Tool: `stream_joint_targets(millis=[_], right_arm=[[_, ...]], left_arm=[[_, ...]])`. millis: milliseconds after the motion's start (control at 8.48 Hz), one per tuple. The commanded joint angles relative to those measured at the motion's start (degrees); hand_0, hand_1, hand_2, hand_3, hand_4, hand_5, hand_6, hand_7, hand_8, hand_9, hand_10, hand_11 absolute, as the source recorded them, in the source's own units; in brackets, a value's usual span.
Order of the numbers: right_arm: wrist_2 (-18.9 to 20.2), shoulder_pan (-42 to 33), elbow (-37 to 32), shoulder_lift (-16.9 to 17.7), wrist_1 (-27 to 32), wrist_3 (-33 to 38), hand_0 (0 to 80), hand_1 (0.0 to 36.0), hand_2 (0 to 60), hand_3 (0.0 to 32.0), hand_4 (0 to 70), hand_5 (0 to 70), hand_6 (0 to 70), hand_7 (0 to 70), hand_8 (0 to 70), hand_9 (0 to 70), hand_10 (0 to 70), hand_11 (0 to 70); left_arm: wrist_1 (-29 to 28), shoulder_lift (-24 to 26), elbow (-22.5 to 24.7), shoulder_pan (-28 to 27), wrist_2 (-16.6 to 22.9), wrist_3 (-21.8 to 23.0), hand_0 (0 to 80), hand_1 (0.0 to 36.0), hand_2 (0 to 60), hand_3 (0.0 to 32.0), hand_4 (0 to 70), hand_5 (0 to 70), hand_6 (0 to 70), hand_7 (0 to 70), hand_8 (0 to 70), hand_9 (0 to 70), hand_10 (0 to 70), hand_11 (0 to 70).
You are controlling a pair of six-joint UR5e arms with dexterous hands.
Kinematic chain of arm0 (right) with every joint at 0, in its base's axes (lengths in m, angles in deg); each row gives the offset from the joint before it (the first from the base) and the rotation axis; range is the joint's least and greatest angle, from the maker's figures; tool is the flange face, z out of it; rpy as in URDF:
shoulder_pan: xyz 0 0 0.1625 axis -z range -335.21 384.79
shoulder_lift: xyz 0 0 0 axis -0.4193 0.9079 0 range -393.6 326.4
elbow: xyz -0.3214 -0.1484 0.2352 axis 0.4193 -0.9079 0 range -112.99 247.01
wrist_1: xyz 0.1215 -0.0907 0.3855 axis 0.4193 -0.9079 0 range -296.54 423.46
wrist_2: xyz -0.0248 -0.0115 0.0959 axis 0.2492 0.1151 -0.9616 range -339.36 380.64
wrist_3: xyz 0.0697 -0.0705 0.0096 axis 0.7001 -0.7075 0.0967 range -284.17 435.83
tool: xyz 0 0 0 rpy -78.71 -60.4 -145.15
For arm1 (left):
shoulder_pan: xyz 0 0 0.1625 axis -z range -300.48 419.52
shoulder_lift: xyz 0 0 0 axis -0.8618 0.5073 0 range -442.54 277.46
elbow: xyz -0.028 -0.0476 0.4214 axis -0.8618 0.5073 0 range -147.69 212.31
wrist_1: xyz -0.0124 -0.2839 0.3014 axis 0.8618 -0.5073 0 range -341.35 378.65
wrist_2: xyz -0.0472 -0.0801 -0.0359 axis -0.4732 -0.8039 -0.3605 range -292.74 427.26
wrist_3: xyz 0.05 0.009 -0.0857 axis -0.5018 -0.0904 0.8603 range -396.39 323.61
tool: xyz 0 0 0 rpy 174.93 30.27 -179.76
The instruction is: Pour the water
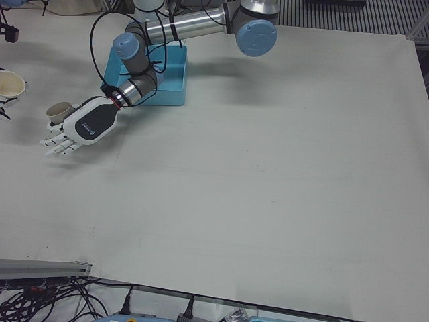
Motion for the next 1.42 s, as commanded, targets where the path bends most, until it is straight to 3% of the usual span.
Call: stream_joint_targets(millis=[0,472,708,826,944,1062,1180,1298], right_arm=[[0.65,0.64,-0.44,0.16,-5.47,2.37,80.0,36.0,36.4,0.0,70.0,70.0,21.6,23.1,13.7,13.8,12.0,20.5],[4.34,0.55,-5.79,-1.06,-6.63,5.01,80.0,36.0,38.6,0.0,70.0,70.0,24.2,26.1,14.4,15.3,13.5,22.8],[3.56,0.2,-2.32,-0.99,-6.54,6.67,80.0,36.0,37.8,0.0,70.0,70.0,24.0,26.3,14.4,15.2,13.4,22.8],[0.07,-0.32,2.49,1.37,-6.37,7.64,80.0,36.0,33.1,0.0,70.0,70.0,21.0,24.2,13.9,14.9,12.6,21.8],[-2.31,-2.76,2.8,2.35,-6.36,8.6,80.0,36.0,30.2,0.0,70.0,70.0,19.4,22.8,13.8,14.7,12.3,21.5],[-2.42,-4.0,2.89,3.4,-6.36,8.61,80.0,36.0,22.8,0.0,70.0,65.9,17.3,20.0,13.5,14.1,12.0,21.3],[-2.86,-5.32,2.9,3.93,-6.28,8.53,80.0,36.0,13.7,0.0,53.9,51.2,10.9,12.1,11.3,11.1,10.9,19.5],[-5.73,-7.16,2.9,4.11,-6.1,8.53,80.0,36.0,8.2,0.0,38.6,42.9,7.0,8.2,10.3,9.9,10.3,18.5]], left_arm=[[0.01,-0.01,-0.04,-0.17,0.14,-0.09,61.4,36.0,60.0,0.0,65.6,70.0,22.0,19.6,7.8,5.5,6.6,11.5],[0.01,-0.01,-0.04,-0.25,0.23,-0.09,60.6,36.0,60.0,0.0,65.6,70.0,21.8,19.1,7.8,5.4,6.5,11.2],[0.18,-0.01,0.23,-0.17,0.23,-0.09,60.4,36.0,60.0,0.0,64.1,70.0,20.9,18.6,7.4,5.1,6.3,11.0],[1.14,-0.01,0.84,-0.08,0.58,-0.09,60.4,36.0,60.0,0.0,63.5,70.0,20.4,18.3,7.3,4.9,6.0,10.6],[2.28,-0.1,1.8,0.1,0.58,-0.09,60.5,36.0,60.0,0.0,62.9,70.0,20.1,17.9,7.1,4.7,5.8,10.4],[4.12,-0.45,3.72,0.53,0.58,-0.09,60.1,36.0,60.0,0.0,61.2,70.0,19.2,17.3,6.9,4.3,5.6,10.1],[5.18,-1.76,6.88,1.76,0.58,0.17,59.8,36.0,60.0,0.0,59.4,70.0,18.5,16.8,6.7,4.2,5.5,9.9],[6.85,-4.9,10.65,2.99,1.88,0.52,59.6,36.0,60.0,0.0,57.6,70.0,17.6,16.0,6.4,3.8,5.2,9.5]])
